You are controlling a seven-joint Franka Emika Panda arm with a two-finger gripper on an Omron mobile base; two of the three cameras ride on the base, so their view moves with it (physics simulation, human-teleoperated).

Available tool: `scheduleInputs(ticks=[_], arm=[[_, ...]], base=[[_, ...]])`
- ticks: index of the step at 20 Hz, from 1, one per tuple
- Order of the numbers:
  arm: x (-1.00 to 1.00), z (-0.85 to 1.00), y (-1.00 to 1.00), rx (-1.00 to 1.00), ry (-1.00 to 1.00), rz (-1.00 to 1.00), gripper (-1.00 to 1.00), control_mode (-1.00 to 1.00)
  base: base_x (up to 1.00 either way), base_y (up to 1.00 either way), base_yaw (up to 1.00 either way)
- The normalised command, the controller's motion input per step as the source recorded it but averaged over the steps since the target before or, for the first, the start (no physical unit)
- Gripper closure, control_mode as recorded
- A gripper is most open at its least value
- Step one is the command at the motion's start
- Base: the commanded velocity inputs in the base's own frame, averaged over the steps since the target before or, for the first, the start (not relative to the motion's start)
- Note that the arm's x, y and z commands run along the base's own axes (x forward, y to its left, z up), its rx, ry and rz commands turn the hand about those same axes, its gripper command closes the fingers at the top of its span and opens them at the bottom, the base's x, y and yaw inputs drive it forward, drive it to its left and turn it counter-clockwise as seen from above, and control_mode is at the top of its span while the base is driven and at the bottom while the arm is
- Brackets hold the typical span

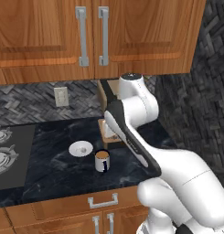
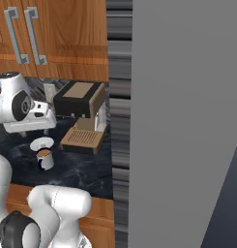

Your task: Take a sugar cube from the saucer and place it inside the coffee. Then, grab milk from the fridge and place it next to the coffee on the counter to sweeten the coffee.

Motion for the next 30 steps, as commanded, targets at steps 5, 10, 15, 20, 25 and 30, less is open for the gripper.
scheduleInputs(ticks=[5, 10, 15, 20, 25, 30], arm=[[0.01, -0.4, 1.0, 0.0, 0.1, 0.02, -1.0, -1.0], [0.38, -0.32, 1.0, 0.0, 0.14, -0.03, -1.0, -1.0], [0.46, -0.44, 0.68, -0.01, 0.1, -0.07, -1.0, -1.0], [0.33, -0.45, 0.02, -0.12, 0.03, -0.05, -1.0, -1.0], [0.34, -0.29, 0.0, -0.07, 0.0, -0.07, -1.0, -1.0], [0.3, -0.3, 0.0, -0.03, 0.0, -0.09, -1.0, -1.0]], base=[[0.0, 0.0, 0.0], [0.0, 0.0, 0.0], [0.0, 0.0, 0.0], [0.0, 0.0, 0.0], [0.0, 0.0, 0.0], [0.0, 0.0, 0.0]])
